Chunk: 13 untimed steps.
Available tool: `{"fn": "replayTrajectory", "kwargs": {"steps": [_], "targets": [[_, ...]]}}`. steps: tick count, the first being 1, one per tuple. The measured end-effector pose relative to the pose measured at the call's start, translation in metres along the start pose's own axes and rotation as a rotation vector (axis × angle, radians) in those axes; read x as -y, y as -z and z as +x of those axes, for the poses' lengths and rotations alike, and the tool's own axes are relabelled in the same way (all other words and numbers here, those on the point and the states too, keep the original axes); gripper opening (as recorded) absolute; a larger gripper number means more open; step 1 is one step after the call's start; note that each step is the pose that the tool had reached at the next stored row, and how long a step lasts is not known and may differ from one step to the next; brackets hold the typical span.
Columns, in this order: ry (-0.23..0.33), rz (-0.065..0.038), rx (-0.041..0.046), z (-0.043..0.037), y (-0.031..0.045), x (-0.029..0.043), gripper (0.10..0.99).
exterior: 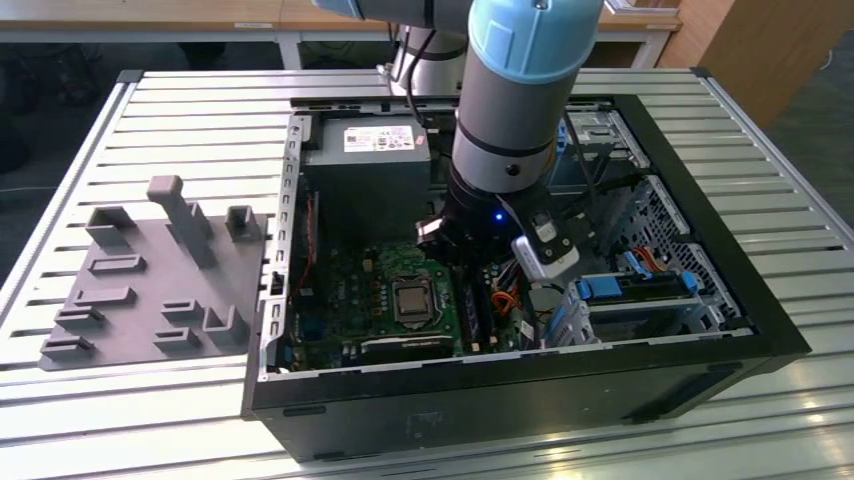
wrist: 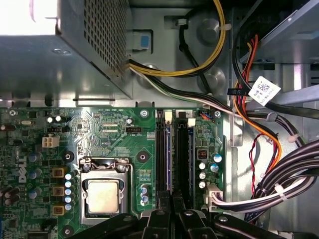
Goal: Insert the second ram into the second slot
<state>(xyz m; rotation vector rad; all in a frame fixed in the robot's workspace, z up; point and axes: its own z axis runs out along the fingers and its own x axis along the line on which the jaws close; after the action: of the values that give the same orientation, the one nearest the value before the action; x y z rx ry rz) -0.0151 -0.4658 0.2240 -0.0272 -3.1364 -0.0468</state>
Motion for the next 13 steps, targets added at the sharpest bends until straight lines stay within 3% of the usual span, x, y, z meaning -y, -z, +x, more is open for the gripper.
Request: {"fn": "replayTrajectory", "kwargs": {"steps": [13], "targets": [[0.0,0.002,-0.0006,-0.0001,-0.0039,0.0002,0.137]]}}
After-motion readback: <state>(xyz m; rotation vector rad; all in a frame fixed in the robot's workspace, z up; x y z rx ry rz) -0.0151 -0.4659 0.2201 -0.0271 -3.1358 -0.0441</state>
